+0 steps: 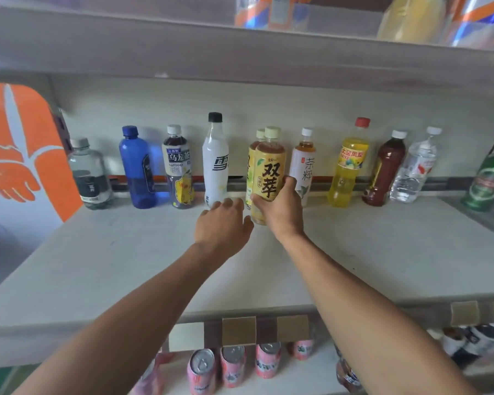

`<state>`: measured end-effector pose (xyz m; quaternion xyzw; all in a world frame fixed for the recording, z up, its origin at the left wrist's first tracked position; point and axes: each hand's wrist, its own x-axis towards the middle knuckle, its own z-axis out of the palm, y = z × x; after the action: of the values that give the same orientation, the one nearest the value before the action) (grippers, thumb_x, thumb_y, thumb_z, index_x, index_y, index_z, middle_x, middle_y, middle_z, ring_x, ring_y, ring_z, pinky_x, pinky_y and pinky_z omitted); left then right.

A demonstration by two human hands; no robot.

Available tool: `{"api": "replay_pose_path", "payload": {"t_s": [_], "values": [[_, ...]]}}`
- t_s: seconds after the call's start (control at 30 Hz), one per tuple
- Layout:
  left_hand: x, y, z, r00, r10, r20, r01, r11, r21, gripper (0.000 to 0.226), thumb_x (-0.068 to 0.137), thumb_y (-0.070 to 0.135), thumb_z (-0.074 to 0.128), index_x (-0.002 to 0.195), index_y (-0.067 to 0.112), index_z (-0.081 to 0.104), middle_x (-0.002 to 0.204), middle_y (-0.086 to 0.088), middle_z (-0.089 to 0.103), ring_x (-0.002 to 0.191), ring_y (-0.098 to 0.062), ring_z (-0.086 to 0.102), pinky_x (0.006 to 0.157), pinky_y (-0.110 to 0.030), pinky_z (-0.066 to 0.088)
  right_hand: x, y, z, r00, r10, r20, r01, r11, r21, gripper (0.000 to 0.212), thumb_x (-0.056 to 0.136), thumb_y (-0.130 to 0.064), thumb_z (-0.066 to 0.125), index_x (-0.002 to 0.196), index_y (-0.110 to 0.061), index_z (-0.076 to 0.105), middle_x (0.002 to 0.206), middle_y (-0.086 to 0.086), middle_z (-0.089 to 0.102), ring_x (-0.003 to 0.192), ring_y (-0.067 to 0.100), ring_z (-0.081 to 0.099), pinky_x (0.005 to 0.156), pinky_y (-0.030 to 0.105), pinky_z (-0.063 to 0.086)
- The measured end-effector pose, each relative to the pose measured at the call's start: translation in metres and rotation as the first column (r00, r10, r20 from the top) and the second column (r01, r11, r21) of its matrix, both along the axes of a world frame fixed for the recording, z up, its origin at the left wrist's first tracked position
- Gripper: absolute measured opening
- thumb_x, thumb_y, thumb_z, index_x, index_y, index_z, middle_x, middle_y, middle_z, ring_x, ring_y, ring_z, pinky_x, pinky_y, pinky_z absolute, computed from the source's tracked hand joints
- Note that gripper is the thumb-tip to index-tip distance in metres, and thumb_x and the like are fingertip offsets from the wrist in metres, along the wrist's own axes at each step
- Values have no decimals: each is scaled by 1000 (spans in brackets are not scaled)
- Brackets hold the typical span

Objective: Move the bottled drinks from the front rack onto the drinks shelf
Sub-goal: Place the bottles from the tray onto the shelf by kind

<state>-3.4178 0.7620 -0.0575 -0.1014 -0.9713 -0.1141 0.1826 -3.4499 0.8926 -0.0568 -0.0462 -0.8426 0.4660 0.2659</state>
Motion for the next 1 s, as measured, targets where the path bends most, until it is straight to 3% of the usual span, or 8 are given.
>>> {"api": "replay_pose_path", "payload": {"t_s": [0.1,0.3,0.5,0.6,0.73,0.83,1.0], "values": [[-8,4,-2,1000,-4,3,4,1000,20,38,98,42,42,124,17,54,122,-4,61,112,-26,56,88,-39,47,-14,2,-7,1000,5,1,-5,1000,1,63,76,-36,81,118,-13,40,113,4,64,90,21,60,70,26,40],[-20,7,-5,1000,-6,-1,6,999,39,36,97,42,44,122,19,56,121,-2,62,113,-24,57,88,-37,45,-34,0,-31,999,36,-5,-35,999,25,63,73,-39,81,116,-17,41,114,7,64,99,28,65,76,38,54],[-26,7,-6,1000,16,3,-16,1000,16,39,98,43,42,123,17,56,121,-3,62,112,-25,57,88,-38,45,-42,0,-37,997,51,-63,-45,995,91,68,75,-37,82,119,-8,39,116,13,60,103,32,61,75,39,52],[-27,7,-9,999,29,23,-29,1000,5,39,98,43,42,123,16,55,120,-4,62,112,-26,56,89,-39,44,-45,-1,-41,996,60,-66,-52,992,118,76,73,-46,82,119,-7,36,114,14,61,100,34,61,69,38,51],[-28,4,-14,998,47,44,-47,999,-1,38,97,43,42,121,16,54,118,-4,62,112,-26,56,89,-39,44,-46,-2,-44,995,70,-69,-61,989,135,85,70,-64,65,123,-5,34,115,15,61,99,34,62,64,30,40],[-26,1,-14,998,55,40,-55,998,-8,38,97,43,42,120,16,55,118,-5,62,111,-26,57,89,-39,44,-49,-2,-47,996,41,-75,-30,989,144,78,76,-53,75,124,-7,34,115,15,61,98,35,61,65,30,39],[-25,-2,-13,998,49,29,-49,999,-13,38,98,43,42,120,15,55,117,-5,63,110,-26,57,88,-39,45,-50,-3,-49,996,10,-85,3,988,153,72,83,-47,73,127,-5,35,117,16,60,99,35,61,66,30,38]]}}
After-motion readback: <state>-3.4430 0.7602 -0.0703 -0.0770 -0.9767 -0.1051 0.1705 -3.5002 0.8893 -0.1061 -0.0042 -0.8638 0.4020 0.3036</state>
